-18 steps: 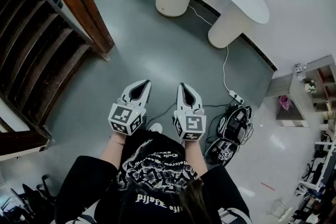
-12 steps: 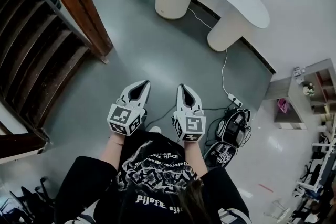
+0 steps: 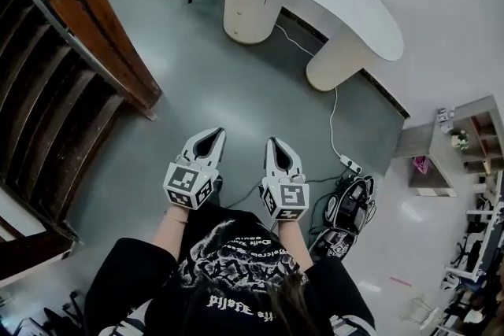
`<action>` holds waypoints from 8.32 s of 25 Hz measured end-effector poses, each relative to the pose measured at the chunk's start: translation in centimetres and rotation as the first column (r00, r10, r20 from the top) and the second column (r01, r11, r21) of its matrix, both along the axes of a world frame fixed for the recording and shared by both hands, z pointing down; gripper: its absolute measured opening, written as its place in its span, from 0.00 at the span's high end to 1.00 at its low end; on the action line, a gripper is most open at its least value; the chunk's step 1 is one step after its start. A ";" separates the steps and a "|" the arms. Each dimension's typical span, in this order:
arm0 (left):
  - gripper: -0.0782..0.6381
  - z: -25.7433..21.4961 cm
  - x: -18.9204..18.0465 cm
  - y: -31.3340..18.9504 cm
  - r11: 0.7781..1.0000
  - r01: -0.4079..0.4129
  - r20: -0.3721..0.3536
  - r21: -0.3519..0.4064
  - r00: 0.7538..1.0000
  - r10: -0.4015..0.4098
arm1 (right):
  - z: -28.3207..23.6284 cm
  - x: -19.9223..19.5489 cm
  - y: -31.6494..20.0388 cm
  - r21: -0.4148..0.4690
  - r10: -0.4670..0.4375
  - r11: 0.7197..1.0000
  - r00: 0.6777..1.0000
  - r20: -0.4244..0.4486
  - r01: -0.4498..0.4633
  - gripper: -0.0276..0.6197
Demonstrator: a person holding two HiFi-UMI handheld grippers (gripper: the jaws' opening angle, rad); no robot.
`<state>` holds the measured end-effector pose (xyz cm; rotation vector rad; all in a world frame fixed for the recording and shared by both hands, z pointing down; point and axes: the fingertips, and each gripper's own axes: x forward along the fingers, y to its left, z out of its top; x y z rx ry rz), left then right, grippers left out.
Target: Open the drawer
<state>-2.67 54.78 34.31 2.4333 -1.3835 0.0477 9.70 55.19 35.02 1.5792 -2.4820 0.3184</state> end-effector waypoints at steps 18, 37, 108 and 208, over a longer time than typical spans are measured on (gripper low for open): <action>0.85 -1.0 -5.1 -20.0 0.991 -0.132 0.012 -0.030 0.991 0.132 | -0.1 -5.2 -18.8 -0.076 0.132 0.988 0.991 -0.005 -0.132 0.92; 0.85 0.7 -7.7 -23.7 0.990 -0.125 0.022 -0.058 0.992 0.127 | 0.9 -7.9 -22.9 -0.085 0.136 0.987 0.991 -0.017 -0.137 0.92; 0.85 13.0 -0.5 -67.7 0.964 0.194 0.193 -0.183 0.968 -0.158 | 9.3 -2.3 -66.7 -0.186 -0.166 0.967 0.985 0.048 0.172 0.92; 0.72 34.0 -5.2 -88.7 0.976 0.074 0.320 -0.204 0.947 -0.005 | 23.7 -8.2 -71.8 -0.278 -0.090 0.956 0.996 0.023 0.093 0.92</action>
